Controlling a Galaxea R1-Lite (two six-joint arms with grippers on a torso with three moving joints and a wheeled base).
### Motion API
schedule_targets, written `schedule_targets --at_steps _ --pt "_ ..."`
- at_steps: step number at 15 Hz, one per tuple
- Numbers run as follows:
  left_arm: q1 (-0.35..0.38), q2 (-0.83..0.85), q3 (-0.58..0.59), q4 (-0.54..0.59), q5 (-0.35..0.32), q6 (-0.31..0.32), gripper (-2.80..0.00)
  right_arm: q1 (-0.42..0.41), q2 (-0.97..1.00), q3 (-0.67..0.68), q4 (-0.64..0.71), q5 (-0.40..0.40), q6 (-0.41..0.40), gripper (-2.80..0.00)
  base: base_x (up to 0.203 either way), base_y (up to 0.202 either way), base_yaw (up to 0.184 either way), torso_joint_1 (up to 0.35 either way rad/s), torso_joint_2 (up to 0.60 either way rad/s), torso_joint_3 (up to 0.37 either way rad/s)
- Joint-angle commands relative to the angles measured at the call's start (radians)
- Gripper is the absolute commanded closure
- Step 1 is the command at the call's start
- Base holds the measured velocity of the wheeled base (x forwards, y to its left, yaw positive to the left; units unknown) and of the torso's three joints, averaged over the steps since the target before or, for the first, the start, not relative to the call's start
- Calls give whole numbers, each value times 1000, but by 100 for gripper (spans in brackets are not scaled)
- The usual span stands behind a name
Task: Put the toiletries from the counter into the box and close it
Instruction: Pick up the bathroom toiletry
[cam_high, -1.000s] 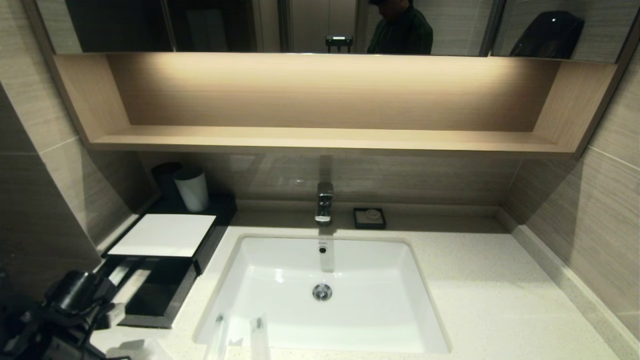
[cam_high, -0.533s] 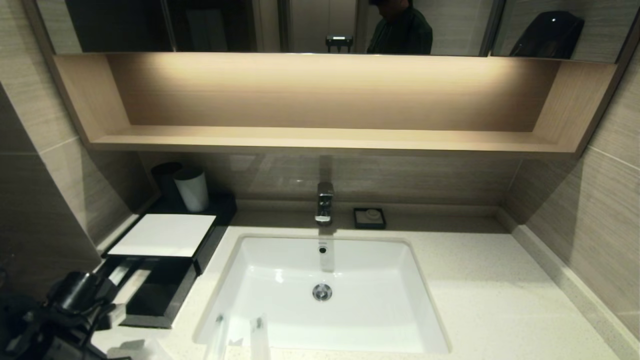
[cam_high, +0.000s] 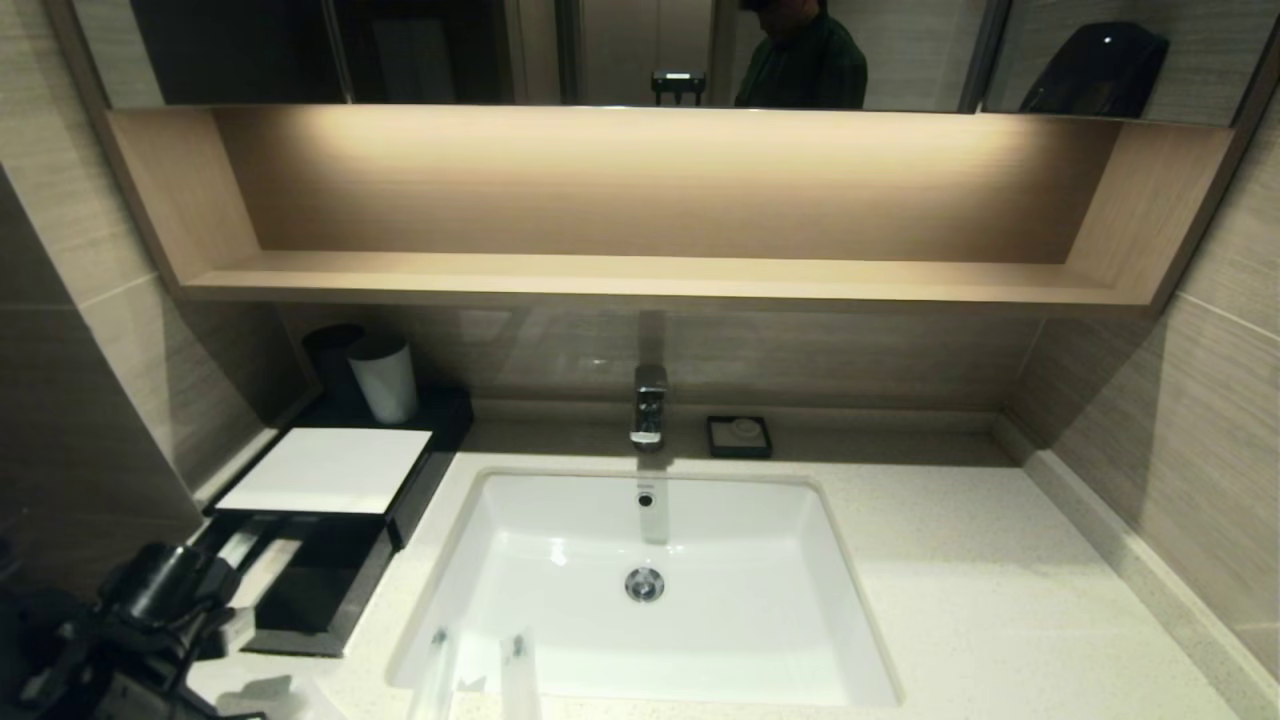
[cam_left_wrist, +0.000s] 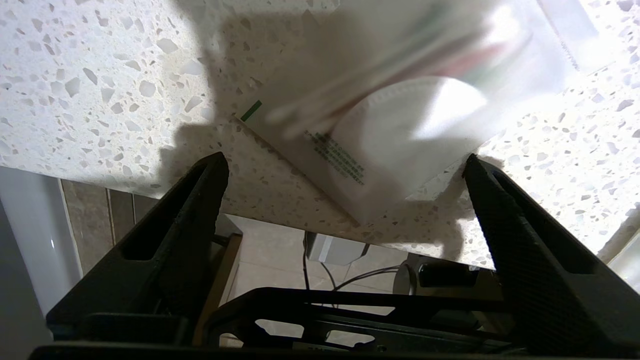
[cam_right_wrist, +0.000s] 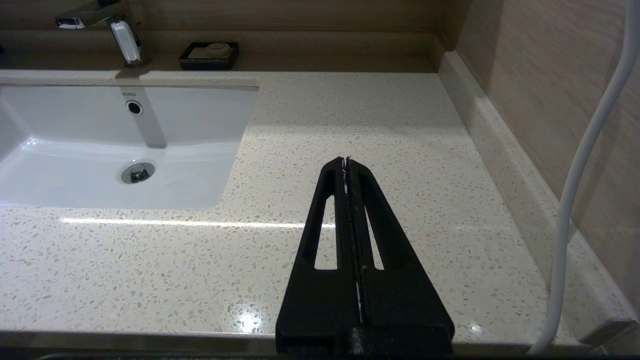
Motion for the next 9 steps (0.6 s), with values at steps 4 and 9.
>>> schedule_targets --at_steps 4,9 --pt "0 13 0 1 2 0 -280 0 0 0 0 0 0 0 0 0 0 0 0 0" --pt "-1 16 -2 1 2 0 -280 0 0 0 0 0 0 0 0 0 0 0 0 0"
